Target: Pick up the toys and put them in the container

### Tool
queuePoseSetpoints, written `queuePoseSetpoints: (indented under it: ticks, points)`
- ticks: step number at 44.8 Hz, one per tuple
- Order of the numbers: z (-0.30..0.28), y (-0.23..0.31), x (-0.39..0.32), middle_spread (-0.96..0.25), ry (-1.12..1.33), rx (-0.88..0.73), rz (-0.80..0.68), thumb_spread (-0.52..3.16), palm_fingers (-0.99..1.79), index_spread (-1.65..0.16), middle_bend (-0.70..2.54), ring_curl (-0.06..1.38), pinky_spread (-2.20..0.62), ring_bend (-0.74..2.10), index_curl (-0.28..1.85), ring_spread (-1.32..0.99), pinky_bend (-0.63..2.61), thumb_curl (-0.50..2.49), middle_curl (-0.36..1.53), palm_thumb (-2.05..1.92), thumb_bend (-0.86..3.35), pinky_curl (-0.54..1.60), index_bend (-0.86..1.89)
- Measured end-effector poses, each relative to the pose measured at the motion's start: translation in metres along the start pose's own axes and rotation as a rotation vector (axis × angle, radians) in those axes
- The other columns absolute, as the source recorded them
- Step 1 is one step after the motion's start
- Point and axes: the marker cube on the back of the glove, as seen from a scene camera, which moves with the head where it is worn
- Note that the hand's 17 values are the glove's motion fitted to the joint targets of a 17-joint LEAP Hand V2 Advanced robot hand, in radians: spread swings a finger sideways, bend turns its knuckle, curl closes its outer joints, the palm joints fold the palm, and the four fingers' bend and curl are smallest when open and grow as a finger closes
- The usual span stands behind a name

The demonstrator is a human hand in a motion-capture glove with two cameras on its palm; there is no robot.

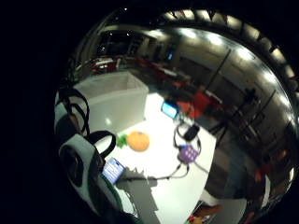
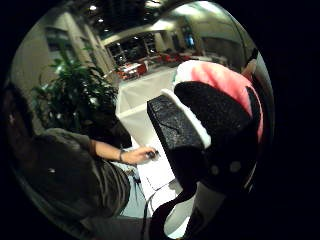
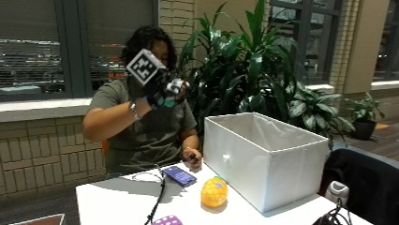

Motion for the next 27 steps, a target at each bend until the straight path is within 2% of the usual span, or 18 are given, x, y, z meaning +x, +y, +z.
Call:
queuePoseSetpoints:
  ticks: [7, 12, 16, 17, 21, 27]
  points:
    - [-0.019, -0.125, -0.047, -0.37, -0.198, 0.025, 0.098, 1.46, 1.23, -0.34, 1.14, 0.68, -0.44, 1.37, 0.52, -0.35, 1.04, 0.12, 0.93, -0.11, -0.06, 0.49, 0.42]
    - [0.029, -0.176, -0.029, -0.36, 0.153, -0.069, -0.020, 1.46, 1.22, -0.34, 1.15, 0.66, -0.44, 1.38, 0.54, -0.34, 1.04, 0.10, 0.92, -0.12, -0.06, 0.48, 0.42]
    - [0.063, -0.219, -0.062, -0.36, 0.064, -0.110, 0.158, 1.45, 1.21, -0.34, 1.16, 0.65, -0.44, 1.39, 0.56, -0.33, 1.04, 0.08, 0.92, -0.13, -0.07, 0.48, 0.41]
    - [0.071, -0.226, -0.067, -0.35, 0.046, -0.119, 0.153, 1.44, 1.21, -0.34, 1.16, 0.65, -0.44, 1.39, 0.56, -0.33, 1.04, 0.08, 0.92, -0.13, -0.07, 0.48, 0.41]
    - [0.102, -0.233, -0.068, -0.35, 0.098, -0.160, -0.047, 1.42, 1.21, -0.35, 1.17, 0.64, -0.44, 1.40, 0.58, -0.33, 1.04, 0.06, 0.92, -0.13, -0.07, 0.48, 0.40]
    - [0.123, -0.241, -0.061, -0.34, 0.082, -0.183, -0.020, 1.41, 1.21, -0.35, 1.19, 0.63, -0.44, 1.41, 0.60, -0.33, 1.04, 0.05, 0.92, -0.14, -0.07, 0.48, 0.39]
